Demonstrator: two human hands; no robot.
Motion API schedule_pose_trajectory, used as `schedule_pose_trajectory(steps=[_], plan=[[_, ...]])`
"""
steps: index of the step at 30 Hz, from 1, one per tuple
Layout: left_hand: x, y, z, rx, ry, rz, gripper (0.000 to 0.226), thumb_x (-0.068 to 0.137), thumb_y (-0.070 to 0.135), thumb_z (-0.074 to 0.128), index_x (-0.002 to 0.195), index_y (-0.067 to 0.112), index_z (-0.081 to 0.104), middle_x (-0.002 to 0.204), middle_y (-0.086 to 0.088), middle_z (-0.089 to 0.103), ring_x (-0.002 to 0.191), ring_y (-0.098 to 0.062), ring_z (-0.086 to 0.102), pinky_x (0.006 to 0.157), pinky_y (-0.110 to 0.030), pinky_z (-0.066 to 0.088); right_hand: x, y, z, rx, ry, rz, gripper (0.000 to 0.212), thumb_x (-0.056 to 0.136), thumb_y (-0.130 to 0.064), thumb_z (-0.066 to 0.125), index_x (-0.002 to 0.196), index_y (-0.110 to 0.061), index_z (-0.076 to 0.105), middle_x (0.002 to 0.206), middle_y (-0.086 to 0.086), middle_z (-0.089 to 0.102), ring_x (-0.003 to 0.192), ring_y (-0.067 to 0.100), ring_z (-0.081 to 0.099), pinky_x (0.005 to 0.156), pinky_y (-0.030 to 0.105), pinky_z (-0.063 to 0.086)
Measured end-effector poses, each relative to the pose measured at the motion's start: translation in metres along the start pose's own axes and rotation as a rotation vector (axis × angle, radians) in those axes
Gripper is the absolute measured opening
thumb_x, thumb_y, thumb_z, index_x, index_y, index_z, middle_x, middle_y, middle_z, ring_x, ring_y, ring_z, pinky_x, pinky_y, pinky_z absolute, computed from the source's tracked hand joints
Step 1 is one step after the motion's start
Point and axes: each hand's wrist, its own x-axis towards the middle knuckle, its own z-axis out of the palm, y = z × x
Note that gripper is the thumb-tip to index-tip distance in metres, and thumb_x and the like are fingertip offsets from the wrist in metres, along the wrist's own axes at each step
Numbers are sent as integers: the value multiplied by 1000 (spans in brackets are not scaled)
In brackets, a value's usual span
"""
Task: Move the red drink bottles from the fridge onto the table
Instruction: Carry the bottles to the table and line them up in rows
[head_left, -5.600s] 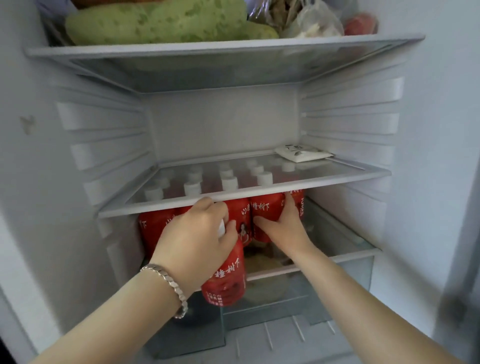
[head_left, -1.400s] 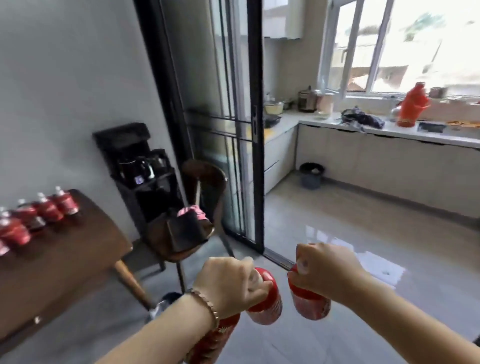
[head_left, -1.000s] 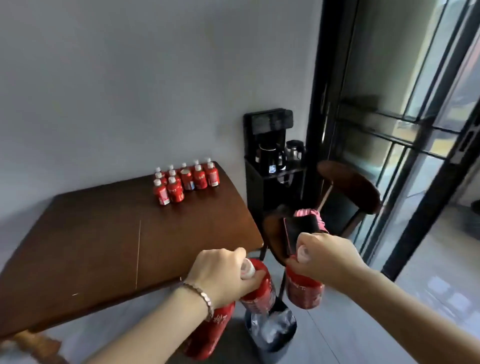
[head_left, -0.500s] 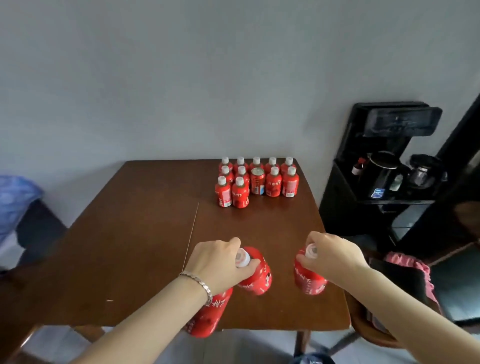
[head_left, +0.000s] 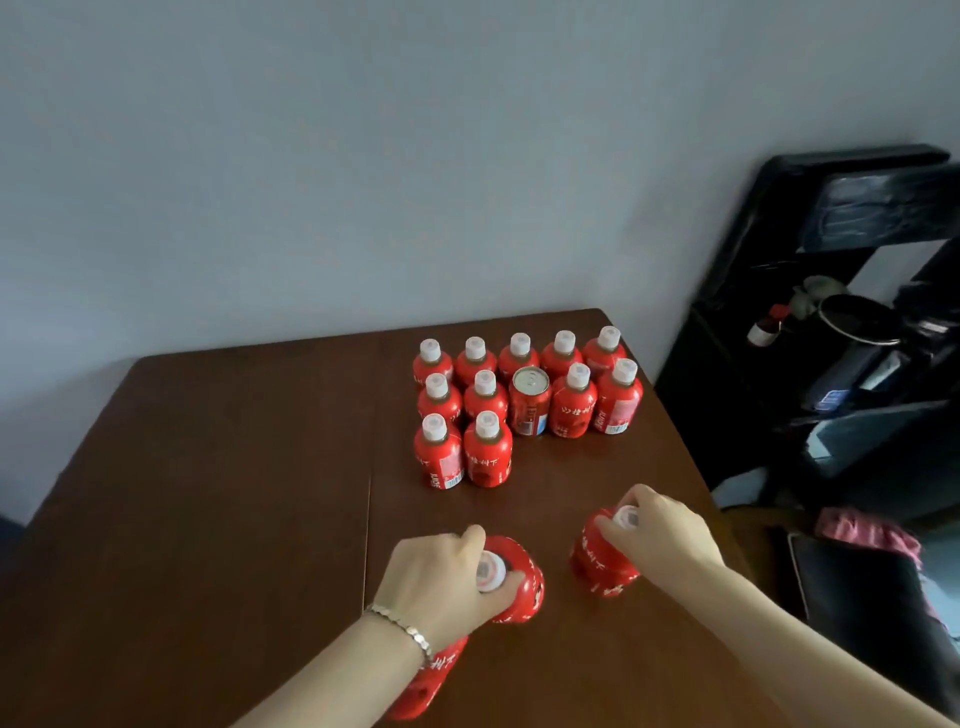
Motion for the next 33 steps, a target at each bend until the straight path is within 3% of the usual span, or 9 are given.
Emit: schedule_pose_trajectory(steps=[4,7,12,17,21,25,27,29,33], plan=[[38,-19,6,-6,0,17,43,78,69,36,78,26,33,64,11,44,60,-9,44,56,-21,33,54,-30,10,121,44,45,23,81,-45,59,91,-25,53,89,-4,61,74,12,59,52,24,44],[57,-27,11,17,-6,25,42,79,69,35,83,27,39,74,10,57,69,-10,56,57,-20,32,92,-50,16,157,59,25,25,81,-43,60,92,-21,53,84,-5,59,73,13,56,51,24,37],[79,-35,22,41,-20,-27,50,79,69,32,97,26,48,89,9,64,81,-11,62,60,-20,35,138,-74,29,271,-47,-36,26,79,-41,61,90,-19,52,83,-4,58,80,18,59,62,30,40],[85,-28,31,10,-6,-49,51,79,69,32,100,26,49,91,8,65,82,-12,62,60,-20,34,152,-73,29,417,-127,-93,22,79,-39,63,90,-22,55,87,-4,62,76,11,57,56,24,42],[98,-13,33,-12,4,-29,52,79,69,33,100,24,49,89,7,65,79,-13,62,58,-21,33,144,-48,14,325,-236,-262,68,75,-27,68,134,-25,35,117,-1,44,97,18,57,80,32,52],[121,16,22,-68,4,6,43,72,68,42,70,25,44,58,8,60,50,-9,57,46,-18,22,118,-12,5,100,-337,-548,86,68,-22,65,140,-37,21,127,-10,31,113,13,44,91,27,46],[136,36,21,-128,9,35,42,71,68,45,71,25,44,57,6,60,50,-12,58,46,-19,19,113,1,7,48,-434,-634,93,64,-30,72,141,-37,22,132,-17,31,120,7,33,96,22,37],[152,55,24,-95,35,47,46,76,66,44,89,22,52,73,3,65,65,-17,62,49,-23,20,117,14,6,85,-373,-595,94,57,-35,80,137,-39,30,131,-23,38,120,3,38,95,21,38],[186,77,30,-94,69,54,53,76,66,49,106,22,43,89,2,66,79,-19,63,52,-25,25,135,40,6,161,-109,-468,82,54,-40,81,126,-36,43,114,-25,48,110,4,53,81,13,38]])
